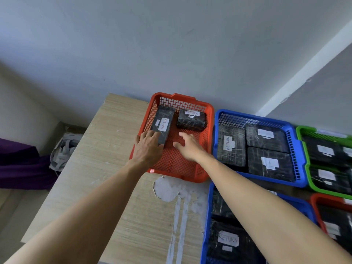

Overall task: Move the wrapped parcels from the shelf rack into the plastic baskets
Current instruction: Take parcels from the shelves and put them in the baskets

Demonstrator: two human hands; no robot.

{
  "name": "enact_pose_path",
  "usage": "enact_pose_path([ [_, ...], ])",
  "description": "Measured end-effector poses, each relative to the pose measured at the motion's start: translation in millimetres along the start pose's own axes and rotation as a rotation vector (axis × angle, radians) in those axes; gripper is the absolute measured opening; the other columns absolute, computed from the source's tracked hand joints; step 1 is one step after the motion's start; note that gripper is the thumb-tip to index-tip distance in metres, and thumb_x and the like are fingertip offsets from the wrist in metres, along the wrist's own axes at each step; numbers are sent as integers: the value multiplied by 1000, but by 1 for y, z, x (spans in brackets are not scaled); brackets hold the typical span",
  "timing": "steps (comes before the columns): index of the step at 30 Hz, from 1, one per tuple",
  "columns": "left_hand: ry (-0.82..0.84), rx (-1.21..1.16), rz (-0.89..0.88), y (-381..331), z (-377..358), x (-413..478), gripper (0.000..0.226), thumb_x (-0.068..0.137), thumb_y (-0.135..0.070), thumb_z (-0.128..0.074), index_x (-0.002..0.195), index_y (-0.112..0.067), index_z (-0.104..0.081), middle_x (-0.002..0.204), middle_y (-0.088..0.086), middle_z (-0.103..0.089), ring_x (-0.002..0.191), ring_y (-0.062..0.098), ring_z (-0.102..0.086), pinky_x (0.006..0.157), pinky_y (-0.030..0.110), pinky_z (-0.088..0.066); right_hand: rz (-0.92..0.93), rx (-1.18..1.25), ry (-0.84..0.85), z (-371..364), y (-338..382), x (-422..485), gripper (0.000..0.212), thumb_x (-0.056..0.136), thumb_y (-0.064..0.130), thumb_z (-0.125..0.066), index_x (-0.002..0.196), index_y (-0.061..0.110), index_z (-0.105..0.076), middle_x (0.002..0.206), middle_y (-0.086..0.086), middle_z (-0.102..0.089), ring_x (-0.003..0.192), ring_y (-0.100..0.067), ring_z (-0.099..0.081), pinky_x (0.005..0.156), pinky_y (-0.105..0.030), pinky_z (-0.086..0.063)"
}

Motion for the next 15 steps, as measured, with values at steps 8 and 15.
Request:
enact_pose_path([
  [8, 18, -13, -136, -72, 7, -22, 38, 91, -32, -49, 125, -16, -52, 128, 2, -55, 125, 23, -42, 108, 45, -22, 59, -75, -88, 45, -28, -53, 57, 98, 44, -50, 147, 18, -36, 150, -8, -34, 138, -25, -37, 110, -38, -33],
  [15, 16, -33, -252, -149, -5, -58, 45, 92, -35, -52, 134, -19, -47, 134, 0, -52, 128, 22, -41, 104, 43, -24, 84, -67, -179, 86, -75, -119, 53, 100, 36, -49, 148, 16, -36, 151, -8, -34, 140, -24, -33, 111, -37, -30],
])
Point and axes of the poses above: each hand's wrist, its own x-axis towards the middle knuckle, its own z-axis out of the back of the hand, y = z × x, the point moved 4 cm from there along x, towards the middle knuckle
